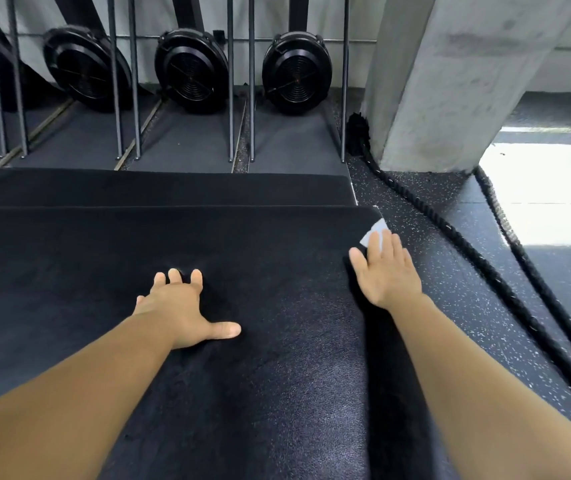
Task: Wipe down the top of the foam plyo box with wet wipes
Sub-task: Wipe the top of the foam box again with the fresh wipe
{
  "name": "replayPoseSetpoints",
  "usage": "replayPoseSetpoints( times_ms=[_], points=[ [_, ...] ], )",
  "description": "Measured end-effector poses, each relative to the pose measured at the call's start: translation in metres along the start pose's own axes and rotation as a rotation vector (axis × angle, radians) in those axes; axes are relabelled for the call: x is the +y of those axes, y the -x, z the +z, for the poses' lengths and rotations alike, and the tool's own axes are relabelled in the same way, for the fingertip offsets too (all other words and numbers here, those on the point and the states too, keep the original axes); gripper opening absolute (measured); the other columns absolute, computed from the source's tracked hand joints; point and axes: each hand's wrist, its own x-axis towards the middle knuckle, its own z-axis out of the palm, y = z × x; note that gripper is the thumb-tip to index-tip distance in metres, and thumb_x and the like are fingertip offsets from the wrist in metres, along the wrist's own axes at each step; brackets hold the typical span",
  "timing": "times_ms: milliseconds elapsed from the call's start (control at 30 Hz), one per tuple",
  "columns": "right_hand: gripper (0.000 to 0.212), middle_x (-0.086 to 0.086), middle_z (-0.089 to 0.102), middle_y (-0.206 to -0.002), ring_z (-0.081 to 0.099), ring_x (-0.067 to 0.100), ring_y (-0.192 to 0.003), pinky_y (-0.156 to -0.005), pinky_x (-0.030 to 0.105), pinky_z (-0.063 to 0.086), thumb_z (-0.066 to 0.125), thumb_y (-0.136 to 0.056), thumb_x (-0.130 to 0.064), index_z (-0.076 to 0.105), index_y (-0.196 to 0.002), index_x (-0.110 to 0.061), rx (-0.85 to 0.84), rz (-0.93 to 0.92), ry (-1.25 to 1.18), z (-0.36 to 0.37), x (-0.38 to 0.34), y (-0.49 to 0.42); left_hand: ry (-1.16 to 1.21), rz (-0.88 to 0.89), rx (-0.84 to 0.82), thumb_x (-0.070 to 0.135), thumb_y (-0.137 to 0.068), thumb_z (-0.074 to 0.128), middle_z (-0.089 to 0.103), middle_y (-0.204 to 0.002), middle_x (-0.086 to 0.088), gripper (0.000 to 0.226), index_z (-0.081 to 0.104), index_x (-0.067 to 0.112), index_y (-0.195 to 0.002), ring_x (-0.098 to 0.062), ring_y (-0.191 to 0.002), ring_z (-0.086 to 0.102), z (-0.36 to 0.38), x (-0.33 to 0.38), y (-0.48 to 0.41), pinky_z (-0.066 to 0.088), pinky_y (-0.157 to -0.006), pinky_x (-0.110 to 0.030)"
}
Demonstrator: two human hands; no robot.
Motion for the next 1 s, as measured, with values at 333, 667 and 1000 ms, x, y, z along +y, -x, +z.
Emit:
replayPoseSetpoints(
  times_ms=[333,667,1000],
  points=[
    [0.081,0.018,-0.008,-0.164,-0.012,0.028,-0.152,-0.122,0.041,-0.008,0.012,-0.101,-0.060,0.000,-0.157,-0.002,0.001,0.061,-0.074,0.013,-0.057,0.045,-0.017,-0.015,0.010,0.088,-0.064,0.052,-0.002,-0.161,-0.008,0.127,-0.008,0.023,-0.154,-0.030,-0.148,-0.003,0.002,0.001,0.002,0.023,-0.115,-0.053],
    [0.076,0.011,-0.025,-0.162,-0.029,0.023,-0.148,-0.120,0.040,-0.018,0.005,-0.100,-0.059,-0.016,-0.155,-0.011,-0.079,-0.350,0.067,0.038,-0.093,0.103,-0.103,0.022,0.233,0.069,-0.092,0.026,-0.009,-0.162,-0.010,0.089,-0.015,0.017,-0.152,-0.024,-0.149,-0.011,0.026,0.022,0.042,0.010,-0.120,-0.045],
    [0.073,0.010,-0.009,-0.166,-0.011,0.023,-0.152,-0.124,0.039,-0.002,0.011,-0.102,-0.057,-0.004,-0.158,-0.012,-0.031,-0.060,0.032,0.009,0.017,0.055,0.020,0.172,0.129,0.078,-0.077,0.048,-0.004,-0.163,0.003,0.109,-0.001,0.019,-0.155,-0.011,-0.149,-0.005,0.040,0.028,0.081,0.017,-0.117,-0.031]
  ],
)
